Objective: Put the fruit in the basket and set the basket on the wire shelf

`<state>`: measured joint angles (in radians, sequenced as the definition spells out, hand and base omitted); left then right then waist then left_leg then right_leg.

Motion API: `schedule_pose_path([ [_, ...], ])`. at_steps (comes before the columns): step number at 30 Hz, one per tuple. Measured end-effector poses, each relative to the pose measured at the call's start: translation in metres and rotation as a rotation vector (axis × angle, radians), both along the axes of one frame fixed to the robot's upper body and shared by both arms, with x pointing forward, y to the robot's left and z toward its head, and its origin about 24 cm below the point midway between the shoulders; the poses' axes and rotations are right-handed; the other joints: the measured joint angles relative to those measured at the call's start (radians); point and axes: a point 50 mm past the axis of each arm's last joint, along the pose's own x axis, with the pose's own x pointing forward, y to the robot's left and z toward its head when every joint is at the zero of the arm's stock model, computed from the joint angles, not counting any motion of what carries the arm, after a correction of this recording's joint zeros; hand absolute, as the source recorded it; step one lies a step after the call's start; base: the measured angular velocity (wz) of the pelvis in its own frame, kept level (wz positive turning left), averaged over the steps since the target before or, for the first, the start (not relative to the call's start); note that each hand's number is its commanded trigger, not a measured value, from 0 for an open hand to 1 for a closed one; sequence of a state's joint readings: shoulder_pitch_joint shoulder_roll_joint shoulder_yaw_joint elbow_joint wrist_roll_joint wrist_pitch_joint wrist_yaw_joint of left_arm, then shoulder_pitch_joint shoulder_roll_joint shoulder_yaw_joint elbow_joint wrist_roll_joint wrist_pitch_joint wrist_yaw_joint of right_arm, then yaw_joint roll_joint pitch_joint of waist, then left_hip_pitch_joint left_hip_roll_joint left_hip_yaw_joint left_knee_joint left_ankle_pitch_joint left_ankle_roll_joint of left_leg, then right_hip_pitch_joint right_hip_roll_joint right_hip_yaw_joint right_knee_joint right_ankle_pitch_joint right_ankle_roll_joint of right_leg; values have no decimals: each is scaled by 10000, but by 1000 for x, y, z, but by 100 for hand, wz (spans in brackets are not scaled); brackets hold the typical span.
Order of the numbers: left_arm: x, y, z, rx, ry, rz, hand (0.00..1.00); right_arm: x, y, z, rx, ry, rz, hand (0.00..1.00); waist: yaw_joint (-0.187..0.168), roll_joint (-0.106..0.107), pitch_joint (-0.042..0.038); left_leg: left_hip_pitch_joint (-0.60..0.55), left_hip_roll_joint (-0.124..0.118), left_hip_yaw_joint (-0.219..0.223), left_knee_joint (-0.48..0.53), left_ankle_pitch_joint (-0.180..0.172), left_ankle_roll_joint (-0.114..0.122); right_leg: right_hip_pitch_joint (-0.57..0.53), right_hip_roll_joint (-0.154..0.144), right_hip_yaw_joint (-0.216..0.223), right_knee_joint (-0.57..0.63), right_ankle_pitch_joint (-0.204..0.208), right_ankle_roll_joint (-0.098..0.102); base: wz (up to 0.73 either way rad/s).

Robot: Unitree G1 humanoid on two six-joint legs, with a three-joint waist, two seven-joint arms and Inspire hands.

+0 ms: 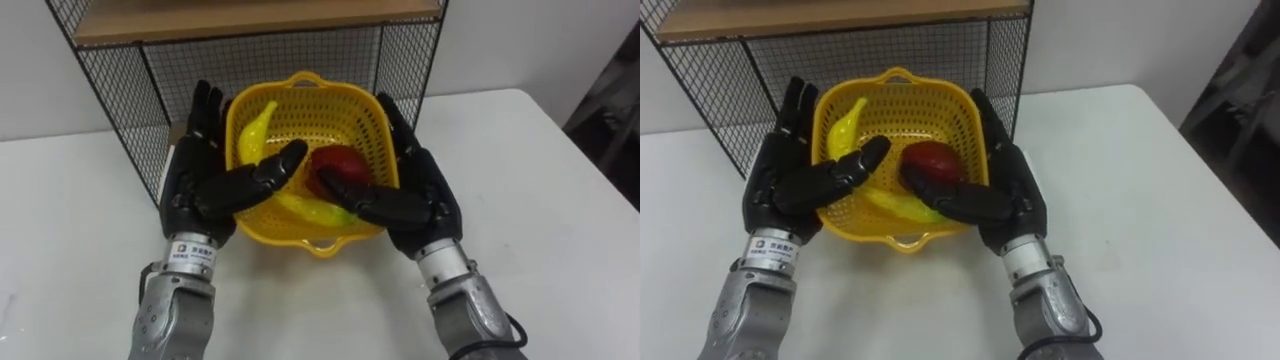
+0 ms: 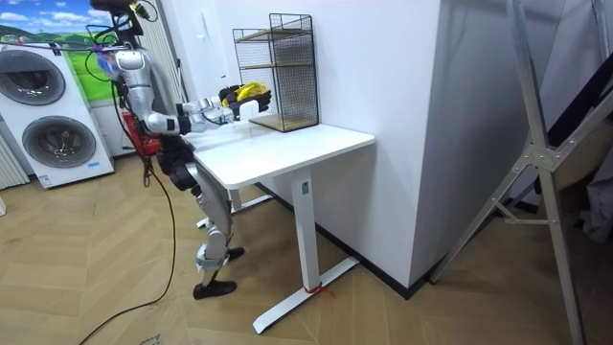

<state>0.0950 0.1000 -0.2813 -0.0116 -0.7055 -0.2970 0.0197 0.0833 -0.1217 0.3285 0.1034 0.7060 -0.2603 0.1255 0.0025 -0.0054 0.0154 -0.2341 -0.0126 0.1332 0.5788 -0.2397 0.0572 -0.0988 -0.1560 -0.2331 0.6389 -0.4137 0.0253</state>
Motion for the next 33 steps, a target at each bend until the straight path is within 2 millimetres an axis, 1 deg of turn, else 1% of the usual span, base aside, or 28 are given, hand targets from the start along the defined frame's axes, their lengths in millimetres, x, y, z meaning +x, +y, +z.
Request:
schedule_pose_path([
  [1,0,-1,0,2,40,-60,0,-1,0,-4,-26,198,6,0,-16,64,-86,124,15,-44,-301,188,-37,171,71,-137,-354,188,-69,6],
  [2,0,-1,0,7,15,-62,0,-1,0,-4,-4,269,33,0,-14,25,-111,336,-6,-64,-686,399,-67,345,113,-156,-631,314,-72,9],
  [3,0,-1,1,12,12,-65,0,-1,0,-4,22,274,28,0,0,3,-123,445,-6,-78,-888,493,-86,435,151,-152,-792,382,-73,10],
  [4,0,-1,1,22,9,-70,0,0,0,-4,55,266,26,0,17,-54,-139,615,-7,-69,-1223,678,-106,593,235,-159,-1099,522,-72,6],
  [5,0,-1,1,24,8,-68,0,0,0,-4,57,264,40,0,17,-89,-130,704,0,-56,-1372,756,-122,670,283,-154,-1248,593,-81,0],
  [7,1,-1,1,16,5,-40,0,1,1,-4,91,293,75,0,40,-102,-135,901,106,-82,-1788,950,-220,942,533,-167,-1921,921,-166,-7],
  [9,1,-1,1,8,29,4,0,1,1,-4,163,313,66,0,32,-171,-89,1016,164,-78,-2060,1056,-270,1093,667,-153,-2321,1119,-214,-8],
  [11,3,-2,3,-9,-33,-13,0,1,1,-3,297,329,30,0,3,-230,39,1006,211,-102,-2211,1146,-291,1148,777,-166,-2667,1293,-235,0],
  [13,3,-3,3,-14,-28,-4,0,1,0,-3,296,331,23,0,-39,-205,68,973,223,-98,-2321,1220,-290,1129,858,-170,-2859,1418,-251,-2],
  [16,3,-3,3,-9,-26,-4,0,1,0,-3,294,330,2,0,-90,-169,56,963,255,-114,-2402,1288,-274,1191,899,-179,-3133,1564,-266,-2],
  [19,3,-2,3,32,-21,-2,0,1,0,-4,312,349,-15,0,-49,-51,47,973,338,-92,-2409,1290,-275,1340,1064,-176,-3463,1753,-281,-4],
  [20,3,-2,3,50,-11,-6,0,1,0,-4,305,374,-17,0,-49,-26,31,978,346,-94,-2423,1285,-284,1365,1066,-173,-3523,1781,-277,0],
  [24,3,-1,1,106,120,7,0,1,1,-5,305,541,13,0,-1,51,11,1004,349,-100,-2503,1315,-259,1427,1084,-189,-3588,1811,-275,1],
  [27,3,-1,-4,201,499,36,0,4,1,-10,254,849,53,0,40,77,12,1107,353,-52,-2607,1379,-247,1518,1073,-226,-3648,1832,-279,4],
  [30,7,2,-8,305,853,179,0,19,2,-13,29,1211,149,0,57,36,35,1290,320,-28,-2775,1433,-293,1614,1071,-188,-3640,1832,-280,-1],
  [32,21,4,-9,491,1049,302,0,34,3,-4,-95,1192,53,0,106,-27,78,1374,323,-26,-2812,1466,-286,1682,1057,-197,-3653,1831,-282,0],
  [33,25,4,-8,541,1097,353,0,38,4,0,-91,1081,67,0,155,-53,95,1393,322,-33,-2828,1477,-283,1701,1065,-203,-3660,1834,-288,0],
])
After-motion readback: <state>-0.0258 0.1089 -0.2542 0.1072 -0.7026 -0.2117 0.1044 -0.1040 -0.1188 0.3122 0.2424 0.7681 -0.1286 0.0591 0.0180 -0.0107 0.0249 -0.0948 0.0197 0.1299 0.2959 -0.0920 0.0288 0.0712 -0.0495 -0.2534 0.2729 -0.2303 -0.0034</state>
